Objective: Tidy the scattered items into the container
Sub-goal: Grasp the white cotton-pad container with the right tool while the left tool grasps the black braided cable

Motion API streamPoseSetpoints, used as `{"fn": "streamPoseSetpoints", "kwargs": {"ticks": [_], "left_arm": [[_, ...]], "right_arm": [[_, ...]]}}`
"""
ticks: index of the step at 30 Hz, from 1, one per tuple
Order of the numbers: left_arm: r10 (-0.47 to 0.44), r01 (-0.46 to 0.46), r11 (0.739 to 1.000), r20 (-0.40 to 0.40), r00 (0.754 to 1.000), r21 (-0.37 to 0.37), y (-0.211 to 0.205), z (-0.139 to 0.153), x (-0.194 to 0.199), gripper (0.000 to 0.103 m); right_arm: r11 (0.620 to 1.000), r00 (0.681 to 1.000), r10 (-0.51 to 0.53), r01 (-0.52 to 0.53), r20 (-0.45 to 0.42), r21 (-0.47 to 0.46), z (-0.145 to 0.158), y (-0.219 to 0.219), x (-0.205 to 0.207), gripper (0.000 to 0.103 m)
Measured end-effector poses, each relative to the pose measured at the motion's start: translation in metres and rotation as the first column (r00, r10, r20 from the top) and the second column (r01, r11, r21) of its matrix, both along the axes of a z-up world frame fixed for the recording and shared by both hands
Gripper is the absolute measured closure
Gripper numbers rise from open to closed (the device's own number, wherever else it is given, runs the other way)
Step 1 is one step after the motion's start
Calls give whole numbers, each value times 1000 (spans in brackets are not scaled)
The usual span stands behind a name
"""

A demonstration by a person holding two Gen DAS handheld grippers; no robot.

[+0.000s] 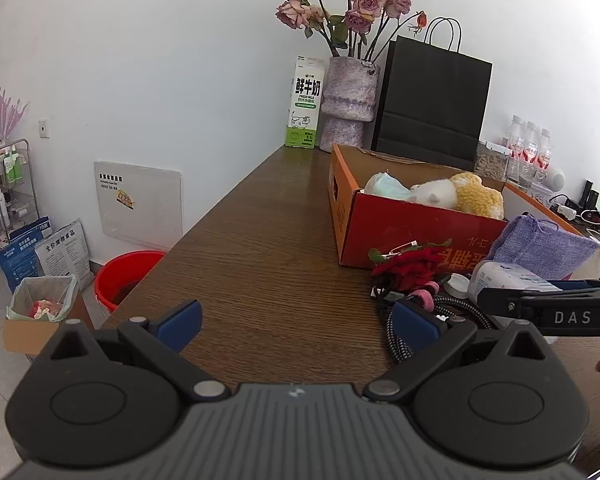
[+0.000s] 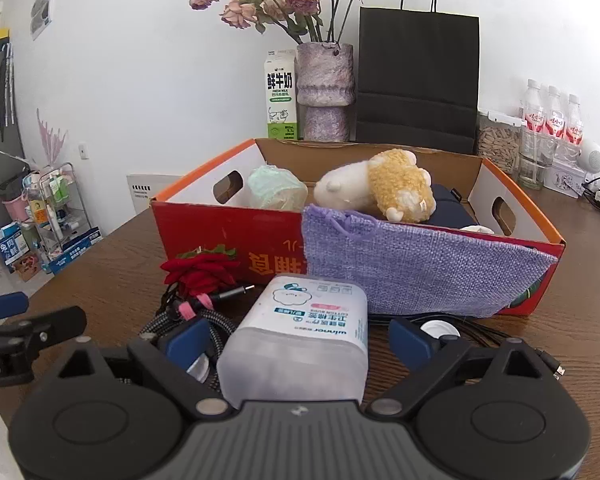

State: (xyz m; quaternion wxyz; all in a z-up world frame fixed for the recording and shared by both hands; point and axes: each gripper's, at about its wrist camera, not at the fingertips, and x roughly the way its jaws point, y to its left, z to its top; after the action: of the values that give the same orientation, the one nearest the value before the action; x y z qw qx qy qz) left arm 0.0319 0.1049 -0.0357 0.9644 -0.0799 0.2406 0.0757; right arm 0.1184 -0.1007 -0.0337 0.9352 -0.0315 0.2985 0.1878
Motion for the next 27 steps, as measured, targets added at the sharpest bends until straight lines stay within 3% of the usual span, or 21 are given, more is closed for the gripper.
{"fn": "streamPoseSetpoints", "kwargs": {"ticks": [1, 2, 4, 6, 12, 27], "left_arm": [[-4, 4, 1000, -2, 1000, -1, -1, 0, 1, 0], [-7, 7, 1000, -4, 1000, -1, -1, -1, 1, 0], [-18, 18, 1000, -8, 1000, 0, -4, -1, 2, 0], [-26, 26, 1000, -12, 1000, 2, -7, -2, 3, 0], [-47, 47, 999, -20, 999, 5, -16, -1, 6, 0], [-157, 159, 987, -45, 986, 38, -56, 2, 20, 0]], "right_arm": [[1000, 1000, -4, 4, -6, -1, -1, 0, 1, 18], [1000, 1000, -4, 4, -15, 3, -2, 0, 2, 32], [999, 1000, -2, 3, -21, 38, -3, -6, 2, 38], [997, 1000, 5, -3, -13, 79, -1, -13, -1, 38], [996, 999, -5, 2, 41, 91, 4, -27, -13, 38], [993, 995, -67, 59, 79, 98, 2, -76, -42, 38]]}}
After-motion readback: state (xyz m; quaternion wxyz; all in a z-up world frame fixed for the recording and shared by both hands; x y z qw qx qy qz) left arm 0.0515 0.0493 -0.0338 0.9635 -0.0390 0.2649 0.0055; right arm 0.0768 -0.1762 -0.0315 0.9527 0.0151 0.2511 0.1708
